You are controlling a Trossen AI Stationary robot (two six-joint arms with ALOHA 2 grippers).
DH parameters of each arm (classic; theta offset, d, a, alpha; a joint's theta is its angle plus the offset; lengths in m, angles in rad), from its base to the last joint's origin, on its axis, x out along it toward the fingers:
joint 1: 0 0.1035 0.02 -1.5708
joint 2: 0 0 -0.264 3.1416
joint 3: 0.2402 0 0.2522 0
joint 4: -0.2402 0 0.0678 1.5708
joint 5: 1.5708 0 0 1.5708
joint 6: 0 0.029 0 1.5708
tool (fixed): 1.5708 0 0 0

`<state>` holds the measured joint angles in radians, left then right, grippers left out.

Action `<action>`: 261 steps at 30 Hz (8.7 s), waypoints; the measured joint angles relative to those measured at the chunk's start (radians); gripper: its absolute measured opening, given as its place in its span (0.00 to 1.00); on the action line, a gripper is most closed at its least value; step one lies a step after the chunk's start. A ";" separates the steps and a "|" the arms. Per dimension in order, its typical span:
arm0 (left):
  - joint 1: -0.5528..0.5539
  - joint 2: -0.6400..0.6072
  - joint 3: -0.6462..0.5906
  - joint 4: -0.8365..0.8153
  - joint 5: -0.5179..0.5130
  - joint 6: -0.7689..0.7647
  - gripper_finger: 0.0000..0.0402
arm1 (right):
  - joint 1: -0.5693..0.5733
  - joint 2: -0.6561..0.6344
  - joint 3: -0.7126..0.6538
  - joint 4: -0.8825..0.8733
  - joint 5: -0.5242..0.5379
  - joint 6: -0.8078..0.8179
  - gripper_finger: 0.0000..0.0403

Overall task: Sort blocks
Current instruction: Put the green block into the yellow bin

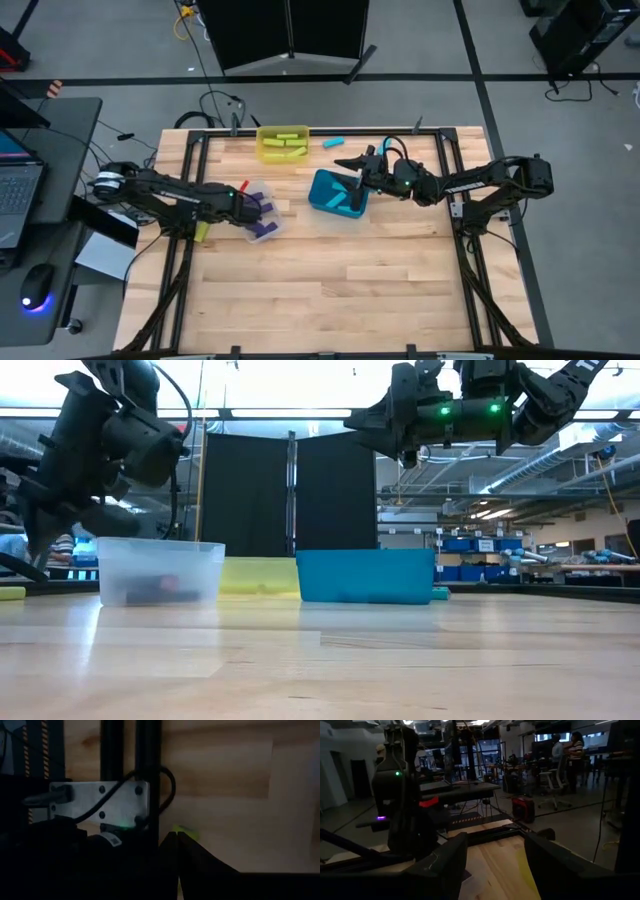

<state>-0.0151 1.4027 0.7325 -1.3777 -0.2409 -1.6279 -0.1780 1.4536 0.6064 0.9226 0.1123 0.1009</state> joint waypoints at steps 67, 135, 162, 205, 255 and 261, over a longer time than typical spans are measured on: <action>-0.100 -0.005 0.209 -0.197 -0.017 1.134 0.00 | -0.087 0.000 -0.001 0.026 -0.177 0.177 0.49; 0.158 -0.026 -0.035 0.095 0.162 1.292 0.00 | 0.098 0.000 -0.001 0.026 0.052 0.140 0.49; -0.336 -0.140 0.070 -0.128 0.678 1.067 0.03 | 0.085 0.000 -0.001 0.026 0.107 0.131 0.49; -0.579 0.456 0.041 0.113 0.517 1.662 0.00 | 0.180 0.000 -0.001 0.024 0.153 0.106 0.49; -0.122 0.458 -0.007 0.200 0.433 1.600 0.01 | 0.209 0.000 -0.001 -0.014 0.152 0.079 0.49; -0.122 0.457 -0.006 0.200 0.429 1.600 0.02 | 0.200 0.000 -0.001 -0.014 0.154 0.079 0.49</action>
<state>-0.1371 1.8599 0.7264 -1.1779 0.1881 -0.0275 0.0219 1.4536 0.6056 0.9085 0.2662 0.1799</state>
